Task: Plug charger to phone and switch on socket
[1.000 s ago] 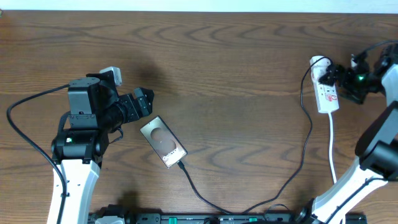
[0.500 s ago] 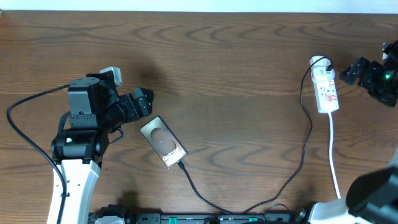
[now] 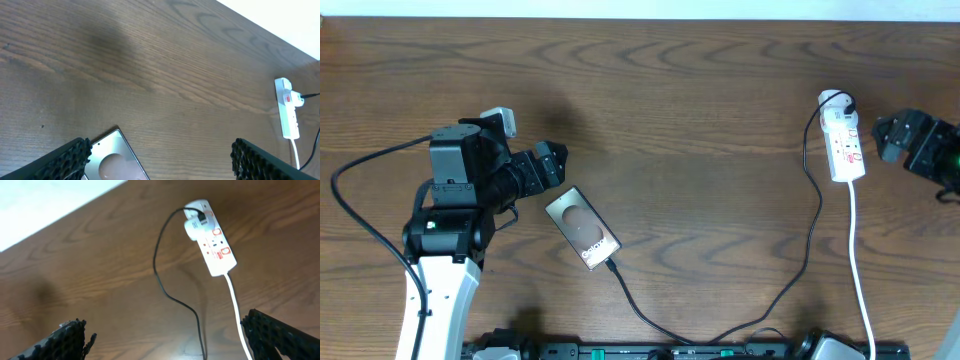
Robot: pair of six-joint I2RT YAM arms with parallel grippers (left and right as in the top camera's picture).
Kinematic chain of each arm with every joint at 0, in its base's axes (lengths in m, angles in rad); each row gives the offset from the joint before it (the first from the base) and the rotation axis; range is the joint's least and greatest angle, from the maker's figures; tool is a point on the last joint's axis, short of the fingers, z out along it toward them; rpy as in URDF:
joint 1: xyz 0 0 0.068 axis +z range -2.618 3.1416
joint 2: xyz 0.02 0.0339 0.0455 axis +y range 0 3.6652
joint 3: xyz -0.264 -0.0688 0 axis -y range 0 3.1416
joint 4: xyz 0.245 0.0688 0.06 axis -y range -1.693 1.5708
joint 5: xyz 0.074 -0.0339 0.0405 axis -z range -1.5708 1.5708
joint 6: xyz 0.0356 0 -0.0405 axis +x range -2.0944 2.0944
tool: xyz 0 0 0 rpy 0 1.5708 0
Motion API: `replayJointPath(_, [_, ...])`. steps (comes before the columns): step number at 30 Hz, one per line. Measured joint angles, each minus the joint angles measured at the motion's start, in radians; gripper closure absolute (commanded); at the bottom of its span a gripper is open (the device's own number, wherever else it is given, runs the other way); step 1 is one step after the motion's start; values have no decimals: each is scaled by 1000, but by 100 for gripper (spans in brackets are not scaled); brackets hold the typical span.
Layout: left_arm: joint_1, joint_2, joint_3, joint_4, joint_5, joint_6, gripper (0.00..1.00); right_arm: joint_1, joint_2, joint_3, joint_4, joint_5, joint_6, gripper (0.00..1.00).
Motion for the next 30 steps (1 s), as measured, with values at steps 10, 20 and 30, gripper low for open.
replayJointPath(10, [0,0,0,0,0,0,8,0,-56,0,0,-8,0,1])
replayJointPath(20, [0,0,0,0,-2,0,8,0,-56,0,0,-8,0,1])
replayJointPath(30, [0,-90,-7,-48,-2,0,8,0,-56,0,0,-8,0,1])
